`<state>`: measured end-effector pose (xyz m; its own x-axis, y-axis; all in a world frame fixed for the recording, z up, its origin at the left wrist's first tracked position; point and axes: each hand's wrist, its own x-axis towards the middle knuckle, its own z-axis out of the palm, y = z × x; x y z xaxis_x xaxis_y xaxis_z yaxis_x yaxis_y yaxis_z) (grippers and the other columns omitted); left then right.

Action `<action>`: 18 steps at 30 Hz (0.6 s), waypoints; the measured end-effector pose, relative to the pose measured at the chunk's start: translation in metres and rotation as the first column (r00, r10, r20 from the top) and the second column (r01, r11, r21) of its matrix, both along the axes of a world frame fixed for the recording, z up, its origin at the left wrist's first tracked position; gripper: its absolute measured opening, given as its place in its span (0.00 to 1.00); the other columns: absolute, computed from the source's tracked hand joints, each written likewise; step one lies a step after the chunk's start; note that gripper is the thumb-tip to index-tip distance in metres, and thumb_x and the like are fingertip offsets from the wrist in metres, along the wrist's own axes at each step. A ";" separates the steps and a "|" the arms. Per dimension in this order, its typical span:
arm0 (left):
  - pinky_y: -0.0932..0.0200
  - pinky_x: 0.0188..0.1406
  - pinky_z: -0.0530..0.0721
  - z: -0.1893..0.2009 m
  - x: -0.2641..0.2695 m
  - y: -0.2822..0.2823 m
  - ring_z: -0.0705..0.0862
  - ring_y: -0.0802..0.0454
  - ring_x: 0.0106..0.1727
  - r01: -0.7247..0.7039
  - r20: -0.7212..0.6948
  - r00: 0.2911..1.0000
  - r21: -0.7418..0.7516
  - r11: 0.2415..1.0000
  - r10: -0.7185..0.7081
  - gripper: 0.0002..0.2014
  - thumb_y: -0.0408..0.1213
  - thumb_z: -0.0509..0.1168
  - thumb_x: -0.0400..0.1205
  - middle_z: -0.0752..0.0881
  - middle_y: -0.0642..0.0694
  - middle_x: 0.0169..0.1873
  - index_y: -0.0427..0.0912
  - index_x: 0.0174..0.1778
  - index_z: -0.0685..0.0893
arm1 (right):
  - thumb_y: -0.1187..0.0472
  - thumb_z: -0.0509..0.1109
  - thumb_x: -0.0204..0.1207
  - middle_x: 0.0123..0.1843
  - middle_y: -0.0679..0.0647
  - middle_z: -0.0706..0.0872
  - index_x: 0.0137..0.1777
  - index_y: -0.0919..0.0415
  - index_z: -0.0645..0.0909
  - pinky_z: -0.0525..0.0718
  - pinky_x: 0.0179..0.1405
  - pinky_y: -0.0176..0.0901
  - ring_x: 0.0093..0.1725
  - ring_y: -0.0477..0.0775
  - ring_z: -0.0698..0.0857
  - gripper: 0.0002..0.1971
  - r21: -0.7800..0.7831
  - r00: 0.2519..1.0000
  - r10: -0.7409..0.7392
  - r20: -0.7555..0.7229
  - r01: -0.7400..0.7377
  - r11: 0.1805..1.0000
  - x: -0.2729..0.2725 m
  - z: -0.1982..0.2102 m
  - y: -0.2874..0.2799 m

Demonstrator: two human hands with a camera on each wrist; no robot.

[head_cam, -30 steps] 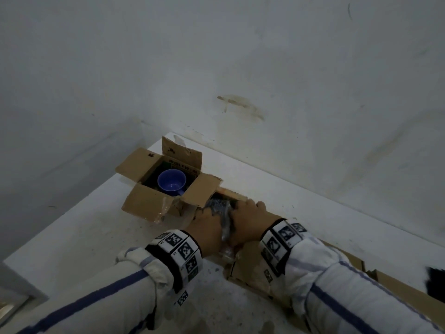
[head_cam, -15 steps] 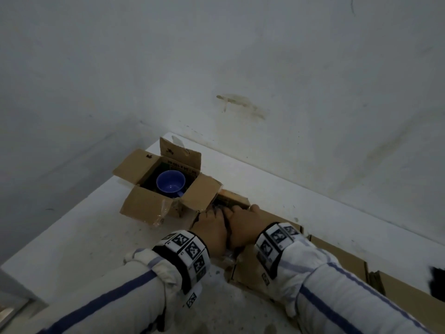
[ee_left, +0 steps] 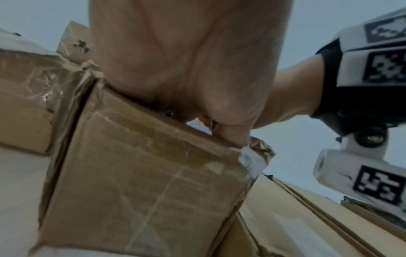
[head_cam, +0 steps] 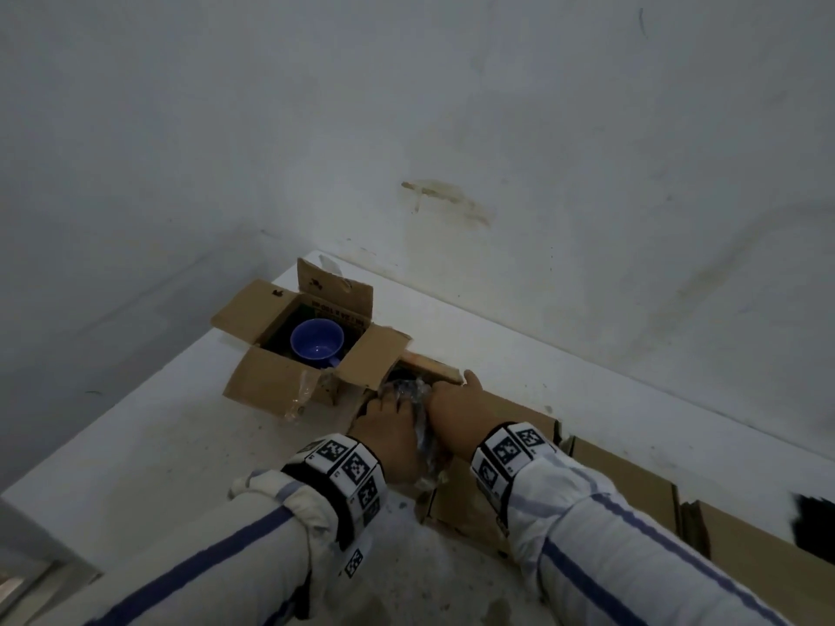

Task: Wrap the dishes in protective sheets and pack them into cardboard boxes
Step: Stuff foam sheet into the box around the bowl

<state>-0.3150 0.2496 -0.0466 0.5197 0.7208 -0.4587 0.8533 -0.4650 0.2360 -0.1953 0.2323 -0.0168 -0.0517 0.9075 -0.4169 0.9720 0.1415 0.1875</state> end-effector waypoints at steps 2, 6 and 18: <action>0.42 0.80 0.61 0.000 0.001 -0.001 0.52 0.35 0.81 -0.015 0.003 1.000 0.015 1.000 0.015 0.49 0.57 0.66 0.77 0.45 0.35 0.82 0.41 0.83 0.43 | 0.65 0.59 0.81 0.66 0.58 0.81 0.61 0.64 0.82 0.64 0.76 0.54 0.66 0.58 0.79 0.14 -0.004 0.982 -0.071 -0.173 0.071 0.997 0.010 0.004 -0.001; 0.43 0.74 0.69 0.010 0.011 -0.008 0.63 0.36 0.76 0.025 -0.003 1.000 0.223 0.974 -0.025 0.37 0.52 0.61 0.81 0.64 0.35 0.77 0.37 0.80 0.55 | 0.67 0.61 0.78 0.61 0.59 0.84 0.57 0.64 0.85 0.73 0.58 0.38 0.61 0.58 0.81 0.13 0.176 0.822 -0.211 -0.528 0.349 0.920 0.048 0.018 -0.018; 0.52 0.50 0.75 0.038 0.175 -0.106 0.80 0.41 0.57 0.246 0.190 0.937 0.235 0.940 -0.292 0.13 0.41 0.56 0.82 0.79 0.39 0.61 0.40 0.58 0.75 | 0.66 0.60 0.78 0.61 0.58 0.85 0.57 0.62 0.85 0.75 0.62 0.39 0.62 0.56 0.81 0.14 0.116 0.660 -0.469 -0.587 0.642 0.758 0.179 0.016 -0.161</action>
<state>-0.1403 0.1439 -0.0083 0.7776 0.6056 -0.1691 0.6272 -0.7277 0.2776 -0.0164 0.0712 -0.0011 0.3858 0.9010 -0.1986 0.8054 -0.4339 -0.4037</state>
